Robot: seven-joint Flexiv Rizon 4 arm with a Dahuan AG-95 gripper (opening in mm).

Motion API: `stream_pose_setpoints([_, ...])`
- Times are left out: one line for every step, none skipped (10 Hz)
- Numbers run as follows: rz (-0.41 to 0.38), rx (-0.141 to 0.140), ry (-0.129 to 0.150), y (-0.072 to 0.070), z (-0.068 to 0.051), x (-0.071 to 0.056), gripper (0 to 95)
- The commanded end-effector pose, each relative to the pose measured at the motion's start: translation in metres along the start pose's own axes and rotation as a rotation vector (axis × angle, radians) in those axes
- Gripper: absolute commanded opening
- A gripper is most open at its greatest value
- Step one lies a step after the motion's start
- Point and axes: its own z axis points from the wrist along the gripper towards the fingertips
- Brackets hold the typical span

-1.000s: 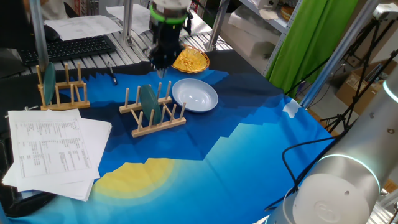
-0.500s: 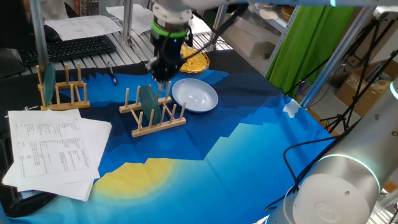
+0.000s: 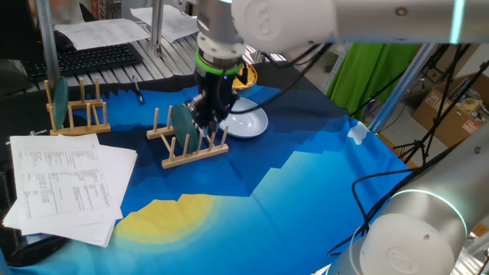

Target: Take the dish off the dish rack

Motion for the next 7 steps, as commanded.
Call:
stream_pose_setpoints([-0.012, 0.002, -0.005, 0.001, 0.001, 0.016, 19.0])
stream_pose_setpoints([-0.011, -0.002, -0.005, 0.001, 0.004, 0.021, 19.0])
stream_pose_setpoints([-0.009, -0.002, -0.006, 0.001, 0.006, 0.026, 19.0])
stream_pose_setpoints([-0.005, -0.002, -0.006, 0.0, 0.008, 0.032, 38.0])
stream_pose_setpoints([-0.002, -0.003, -0.007, 0.0, 0.009, 0.036, 38.0])
stream_pose_setpoints([0.003, -0.002, -0.008, -0.001, 0.011, 0.039, 38.0])
stream_pose_setpoints([0.015, -0.002, -0.008, -0.001, 0.013, 0.043, 38.0])
